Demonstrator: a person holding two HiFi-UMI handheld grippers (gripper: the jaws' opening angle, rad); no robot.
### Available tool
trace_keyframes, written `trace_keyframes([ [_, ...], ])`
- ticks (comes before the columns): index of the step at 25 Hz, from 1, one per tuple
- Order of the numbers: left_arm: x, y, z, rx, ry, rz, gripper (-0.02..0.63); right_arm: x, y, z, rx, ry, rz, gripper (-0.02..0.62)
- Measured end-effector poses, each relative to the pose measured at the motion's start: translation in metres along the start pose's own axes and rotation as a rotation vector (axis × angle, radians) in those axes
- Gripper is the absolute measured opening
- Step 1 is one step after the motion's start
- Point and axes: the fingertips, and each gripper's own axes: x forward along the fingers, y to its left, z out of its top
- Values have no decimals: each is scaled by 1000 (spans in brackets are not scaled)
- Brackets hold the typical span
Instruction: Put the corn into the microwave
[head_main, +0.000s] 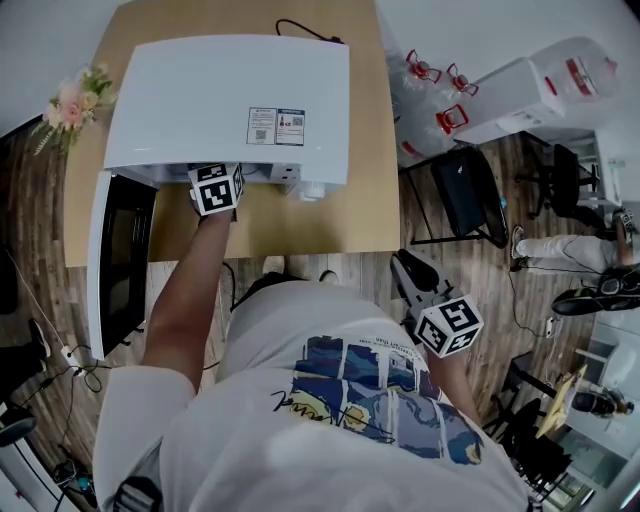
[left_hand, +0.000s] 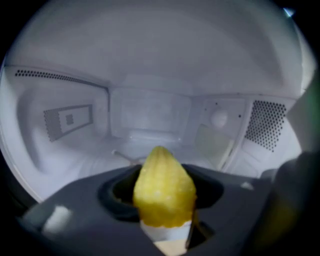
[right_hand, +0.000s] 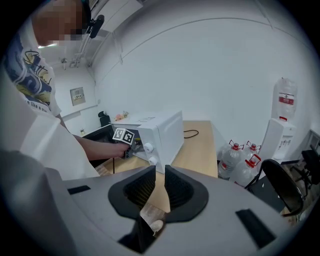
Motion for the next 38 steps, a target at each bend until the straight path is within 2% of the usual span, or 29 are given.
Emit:
trace_keyframes([
  [6, 4, -8, -5, 113, 40, -1, 253, 8, 5, -2, 16, 9, 4, 51],
  [16, 12, -9, -16, 206, 122, 45, 255, 9, 1, -9, 45, 6, -5, 51],
  [23, 13, -10, -16, 202, 122, 81, 259, 1, -9, -16, 54, 6, -7, 51],
  [27, 9, -8, -17, 171, 119, 95, 279, -6, -15, -17, 51, -6, 5, 51],
  [38, -30, -12, -13, 100, 66, 195, 296, -28, -48, -21, -4, -14, 107, 51],
])
